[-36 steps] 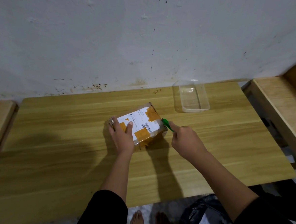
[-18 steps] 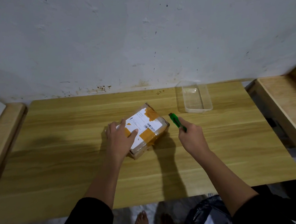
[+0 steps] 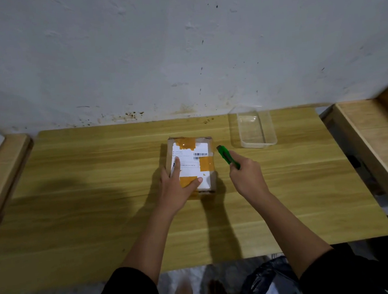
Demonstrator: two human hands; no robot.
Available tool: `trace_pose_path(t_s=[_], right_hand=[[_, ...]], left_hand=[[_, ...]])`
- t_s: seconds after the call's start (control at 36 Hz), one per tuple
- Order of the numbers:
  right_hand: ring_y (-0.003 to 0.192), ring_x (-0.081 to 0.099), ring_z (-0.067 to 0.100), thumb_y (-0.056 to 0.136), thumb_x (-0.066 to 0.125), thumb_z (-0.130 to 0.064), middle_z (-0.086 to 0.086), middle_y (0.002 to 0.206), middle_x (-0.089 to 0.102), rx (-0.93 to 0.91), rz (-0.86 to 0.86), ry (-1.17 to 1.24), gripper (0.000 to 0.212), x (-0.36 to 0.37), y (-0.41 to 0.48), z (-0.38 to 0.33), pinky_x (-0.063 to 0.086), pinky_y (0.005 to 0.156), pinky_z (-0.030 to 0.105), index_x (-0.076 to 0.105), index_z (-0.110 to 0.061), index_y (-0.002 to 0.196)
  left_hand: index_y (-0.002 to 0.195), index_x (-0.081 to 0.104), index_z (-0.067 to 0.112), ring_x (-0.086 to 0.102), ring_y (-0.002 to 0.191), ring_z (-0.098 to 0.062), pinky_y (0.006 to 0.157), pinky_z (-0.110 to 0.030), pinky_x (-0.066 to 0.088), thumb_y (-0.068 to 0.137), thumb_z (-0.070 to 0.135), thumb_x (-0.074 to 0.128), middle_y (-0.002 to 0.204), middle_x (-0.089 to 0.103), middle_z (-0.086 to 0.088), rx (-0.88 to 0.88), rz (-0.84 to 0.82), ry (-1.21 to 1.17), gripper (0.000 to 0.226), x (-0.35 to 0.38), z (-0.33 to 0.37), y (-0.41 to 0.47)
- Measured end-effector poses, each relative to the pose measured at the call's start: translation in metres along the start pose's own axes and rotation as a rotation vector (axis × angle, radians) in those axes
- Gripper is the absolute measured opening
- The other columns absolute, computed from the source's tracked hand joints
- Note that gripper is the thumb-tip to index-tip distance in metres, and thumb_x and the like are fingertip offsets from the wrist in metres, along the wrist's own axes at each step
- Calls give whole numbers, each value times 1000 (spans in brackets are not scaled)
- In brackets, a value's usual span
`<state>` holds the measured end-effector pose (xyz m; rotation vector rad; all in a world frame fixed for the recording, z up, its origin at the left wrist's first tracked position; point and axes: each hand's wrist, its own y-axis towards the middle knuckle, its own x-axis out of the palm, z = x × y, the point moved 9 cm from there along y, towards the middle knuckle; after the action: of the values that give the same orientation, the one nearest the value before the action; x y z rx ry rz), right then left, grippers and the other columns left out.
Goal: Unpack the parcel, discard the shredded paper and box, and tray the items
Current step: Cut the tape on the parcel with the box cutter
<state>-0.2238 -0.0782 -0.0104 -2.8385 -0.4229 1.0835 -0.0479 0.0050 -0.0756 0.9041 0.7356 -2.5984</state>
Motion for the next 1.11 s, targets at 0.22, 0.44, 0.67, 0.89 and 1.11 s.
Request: trace_pose_path(t_s=[0.22, 0.44, 0.67, 0.89, 1.11], right_hand=[[52, 47, 11, 94, 40, -6, 12, 98, 63, 95, -7, 125, 43, 5, 4, 11, 36, 45, 21, 48, -16, 135], [50, 44, 13, 91, 41, -3, 3, 84, 54, 259, -57, 326, 46, 17, 5, 32, 33, 39, 21, 50, -19, 133], [46, 38, 15, 91, 43, -2, 5, 61, 50, 346, -88, 508, 46, 25, 4, 46, 29, 35, 19, 53, -22, 130], [46, 36, 14, 92, 43, -2, 6, 64, 48, 369, -153, 624, 44, 28, 4, 53, 26, 35, 19, 56, -24, 127], [45, 32, 14, 92, 44, -2, 7, 64, 47, 375, -252, 631, 42, 27, 2, 58, 25, 34, 17, 56, -23, 127]], left_hand=[[147, -1, 39, 15, 142, -31, 109, -43, 25, 80, 62, 55, 156, -1, -9, -39, 36, -6, 91, 2, 0, 0], [147, -1, 40, 28, 137, -31, 104, -42, 33, 78, 67, 51, 155, 5, -9, -27, 50, 53, 90, 1, -4, 1], [147, 0, 40, 27, 137, -31, 104, -43, 33, 79, 68, 50, 155, 7, -10, -17, 44, 56, 89, -1, -3, 0], [147, 0, 41, 25, 139, -31, 105, -44, 33, 79, 68, 50, 156, 5, -9, -19, 30, 44, 89, -2, -1, -1], [147, -1, 41, 24, 139, -31, 105, -45, 33, 79, 67, 51, 156, 4, -7, -31, 37, 43, 89, -1, -1, -2]])
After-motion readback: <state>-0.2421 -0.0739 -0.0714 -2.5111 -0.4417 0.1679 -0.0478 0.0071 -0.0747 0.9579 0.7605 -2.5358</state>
